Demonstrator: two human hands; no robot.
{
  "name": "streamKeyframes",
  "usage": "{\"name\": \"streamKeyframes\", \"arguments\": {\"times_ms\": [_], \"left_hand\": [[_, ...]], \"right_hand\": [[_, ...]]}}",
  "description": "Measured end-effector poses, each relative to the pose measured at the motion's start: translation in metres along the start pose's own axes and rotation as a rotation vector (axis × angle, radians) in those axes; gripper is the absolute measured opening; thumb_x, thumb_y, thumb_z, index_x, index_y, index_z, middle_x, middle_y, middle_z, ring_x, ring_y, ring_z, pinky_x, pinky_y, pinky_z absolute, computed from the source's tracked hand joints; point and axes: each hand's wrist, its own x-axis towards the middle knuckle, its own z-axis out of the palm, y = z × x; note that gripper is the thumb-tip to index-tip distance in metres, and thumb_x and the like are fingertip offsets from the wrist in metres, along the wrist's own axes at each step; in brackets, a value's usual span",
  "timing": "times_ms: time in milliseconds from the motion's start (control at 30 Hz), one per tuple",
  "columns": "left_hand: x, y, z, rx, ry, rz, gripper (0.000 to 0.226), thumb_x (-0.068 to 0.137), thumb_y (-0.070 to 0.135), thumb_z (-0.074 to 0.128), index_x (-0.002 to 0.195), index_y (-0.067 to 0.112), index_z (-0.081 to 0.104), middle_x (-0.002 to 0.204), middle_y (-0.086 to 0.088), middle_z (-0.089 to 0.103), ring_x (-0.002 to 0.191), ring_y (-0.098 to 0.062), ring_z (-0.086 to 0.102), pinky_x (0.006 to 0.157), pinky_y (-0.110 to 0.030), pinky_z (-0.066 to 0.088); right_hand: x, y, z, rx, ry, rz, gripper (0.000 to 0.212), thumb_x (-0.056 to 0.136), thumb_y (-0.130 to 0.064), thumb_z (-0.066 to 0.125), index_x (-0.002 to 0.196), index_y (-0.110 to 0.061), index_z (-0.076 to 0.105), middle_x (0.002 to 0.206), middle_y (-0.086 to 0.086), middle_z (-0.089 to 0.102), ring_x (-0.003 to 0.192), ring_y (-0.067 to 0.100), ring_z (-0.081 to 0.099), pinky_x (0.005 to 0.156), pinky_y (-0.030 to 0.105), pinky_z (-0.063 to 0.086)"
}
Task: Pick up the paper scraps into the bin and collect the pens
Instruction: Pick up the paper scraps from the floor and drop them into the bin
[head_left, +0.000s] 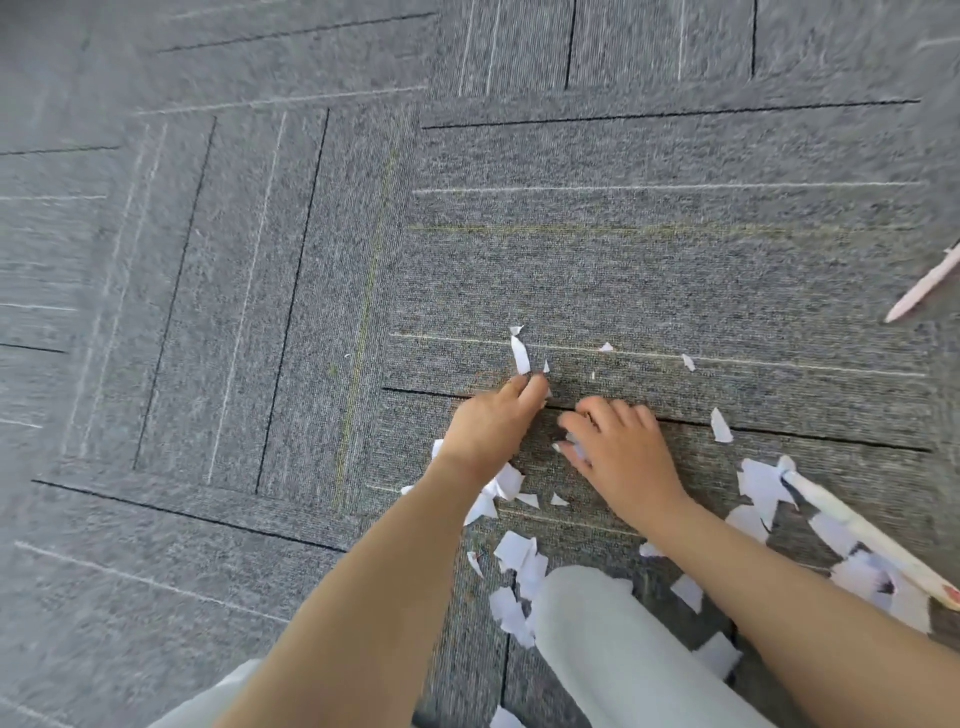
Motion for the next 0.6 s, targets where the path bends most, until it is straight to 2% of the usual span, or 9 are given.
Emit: {"name": "streamKeyframes", "arguments": {"times_ms": [100,200,267,333,400,467,533,600], "left_hand": [[-0.002,0.007,-0.003,-0.131,-0.027,-0.103,0.032,0.094,0.0,0.034,0.125,0.008,0.035,0.106,-0.008,0.059,0.079,-0.031,0.062,0.058,-0.036,0.045],[-0.005,0.011,-0.006,-0.343,-0.039,-0.254,0.032,0.095,0.0,0.031,0.125,0.009,0.037,0.086,-0.007,0.057,0.063,-0.022,0.054,0.053,-0.031,0.041],[-0.01,0.01,-0.007,-0.532,-0.007,-0.329,0.027,0.098,0.006,0.033,0.124,0.008,0.04,0.086,-0.005,0.055,0.066,-0.018,0.052,0.061,-0.03,0.045],[-0.011,0.009,-0.012,-0.717,0.071,-0.372,0.022,0.099,0.016,0.034,0.117,0.007,0.044,0.083,-0.003,0.054,0.07,-0.017,0.05,0.066,-0.03,0.043],[-0.001,0.012,-0.028,-0.812,0.073,-0.364,0.02,0.099,0.024,0.034,0.109,0.01,0.045,0.075,-0.002,0.054,0.057,-0.014,0.046,0.057,-0.03,0.04],[0.019,0.021,-0.054,-0.915,0.087,-0.339,0.018,0.099,0.029,0.034,0.105,0.015,0.044,0.079,-0.002,0.058,0.051,-0.012,0.044,0.052,-0.029,0.042],[0.047,0.042,-0.09,-1.025,0.14,-0.293,0.017,0.098,0.03,0.037,0.106,0.018,0.044,0.086,0.0,0.058,0.051,-0.011,0.043,0.049,-0.027,0.042],[0.072,0.074,-0.134,-1.123,0.177,-0.207,0.015,0.097,0.032,0.039,0.102,0.018,0.045,0.083,0.001,0.055,0.052,-0.011,0.041,0.049,-0.029,0.04]], "right_hand": [[0.012,0.006,-0.005,-0.018,-0.051,-0.095,0.017,0.075,-0.028,0.073,0.081,-0.017,0.061,0.071,-0.002,0.061,0.06,0.019,0.058,0.054,0.028,0.043],[0.023,0.01,-0.02,0.046,-0.221,-0.167,0.02,0.078,-0.022,0.071,0.073,-0.015,0.053,0.058,-0.004,0.055,0.048,0.014,0.052,0.044,0.023,0.035],[0.023,0.019,-0.032,0.206,-0.293,-0.051,0.019,0.093,-0.024,0.052,0.078,-0.016,0.043,0.06,-0.004,0.046,0.049,0.013,0.042,0.045,0.021,0.027],[0.014,0.029,-0.05,0.482,-0.291,0.192,0.02,0.098,-0.028,0.039,0.081,-0.018,0.04,0.058,-0.001,0.039,0.047,0.013,0.031,0.049,0.026,0.027],[0.006,0.044,-0.081,0.706,-0.176,0.413,0.021,0.097,-0.03,0.039,0.078,-0.022,0.04,0.057,0.006,0.036,0.048,0.017,0.029,0.053,0.031,0.028],[0.003,0.068,-0.12,0.797,0.006,0.568,0.024,0.095,-0.031,0.042,0.073,-0.023,0.04,0.057,0.005,0.032,0.05,0.019,0.03,0.053,0.031,0.026],[0.005,0.098,-0.171,0.86,0.193,0.638,0.027,0.094,-0.03,0.046,0.069,-0.023,0.039,0.054,0.001,0.033,0.047,0.017,0.031,0.049,0.031,0.027],[0.006,0.13,-0.229,0.861,0.43,0.666,0.029,0.092,-0.028,0.049,0.066,-0.024,0.039,0.052,0.0,0.035,0.043,0.011,0.033,0.047,0.03,0.029]]}}
